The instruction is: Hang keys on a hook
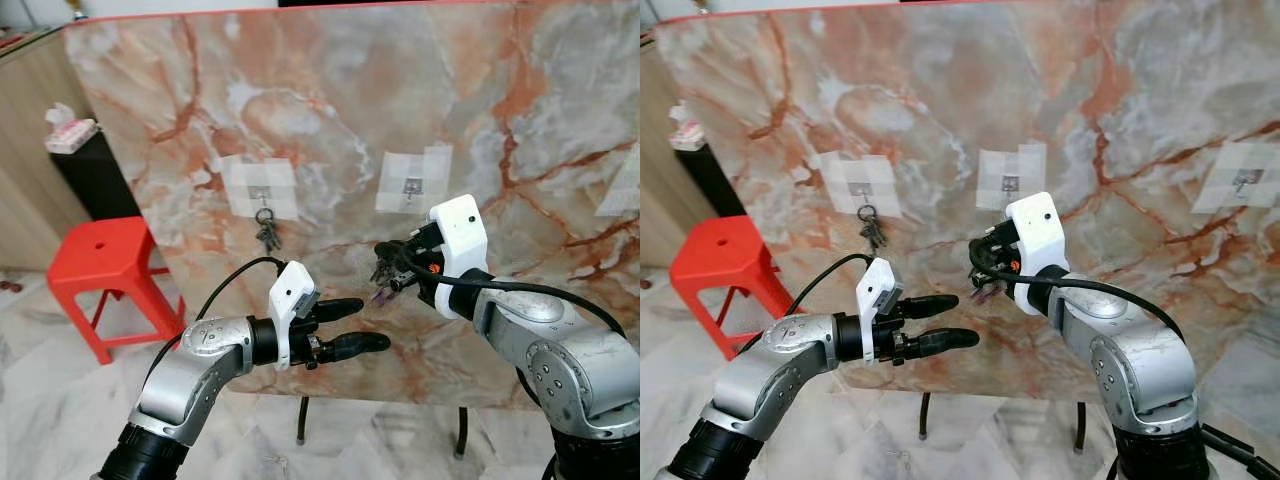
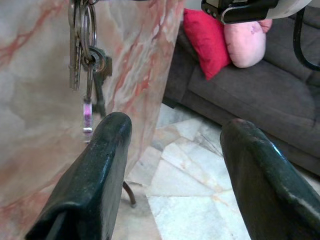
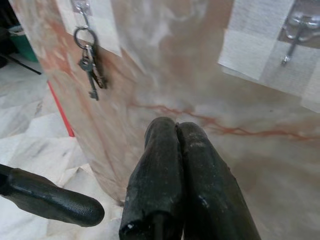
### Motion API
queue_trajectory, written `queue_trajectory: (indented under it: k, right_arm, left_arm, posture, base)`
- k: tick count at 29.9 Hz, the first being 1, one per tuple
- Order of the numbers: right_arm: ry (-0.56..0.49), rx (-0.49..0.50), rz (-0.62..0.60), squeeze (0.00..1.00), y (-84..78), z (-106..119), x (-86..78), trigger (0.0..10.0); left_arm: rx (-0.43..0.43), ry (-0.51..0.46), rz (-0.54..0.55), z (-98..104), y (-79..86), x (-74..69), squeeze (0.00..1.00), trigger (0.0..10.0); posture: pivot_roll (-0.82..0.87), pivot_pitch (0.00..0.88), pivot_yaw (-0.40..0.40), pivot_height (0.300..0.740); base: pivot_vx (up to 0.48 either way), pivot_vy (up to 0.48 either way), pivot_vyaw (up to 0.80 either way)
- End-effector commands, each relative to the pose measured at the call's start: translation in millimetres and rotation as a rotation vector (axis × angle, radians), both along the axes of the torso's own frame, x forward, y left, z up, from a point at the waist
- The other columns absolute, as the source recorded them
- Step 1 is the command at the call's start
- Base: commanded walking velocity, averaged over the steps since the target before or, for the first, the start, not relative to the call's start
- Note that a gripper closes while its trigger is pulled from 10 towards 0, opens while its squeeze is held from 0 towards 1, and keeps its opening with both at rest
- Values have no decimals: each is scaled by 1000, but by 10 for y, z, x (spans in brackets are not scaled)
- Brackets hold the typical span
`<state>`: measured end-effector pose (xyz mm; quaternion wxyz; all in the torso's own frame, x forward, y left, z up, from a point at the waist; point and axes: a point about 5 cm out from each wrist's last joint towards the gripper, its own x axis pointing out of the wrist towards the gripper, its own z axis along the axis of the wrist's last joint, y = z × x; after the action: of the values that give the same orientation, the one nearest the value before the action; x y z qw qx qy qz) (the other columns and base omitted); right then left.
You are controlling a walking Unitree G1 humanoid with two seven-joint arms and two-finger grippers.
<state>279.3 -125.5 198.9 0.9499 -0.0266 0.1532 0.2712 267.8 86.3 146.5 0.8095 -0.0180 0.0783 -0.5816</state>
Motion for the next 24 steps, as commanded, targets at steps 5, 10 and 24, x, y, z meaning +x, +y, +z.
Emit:
queue_trajectory:
  k: [5,10,24]
  right_arm:
    - [-32,13,22,0,53,80,31,10000]
    - [-38,13,43,0,75,98,32,10000]
    - [-50,9,73,0,99,126,45,10000]
  left_arm:
    - [-10,-18,-7,24,27,-23,0,10000]
    - [-8,-10,-1,18,32,-24,0,10000]
    - [-9,-6,3,-16,34,-56,0,10000]
  posture:
    - [-30,0,14,740]
    - [-31,0,7,740]
    - [-33,0,-8,740]
  base:
    - [0,-130,-750]
    - [0,-231,-750]
    - [0,0,-639]
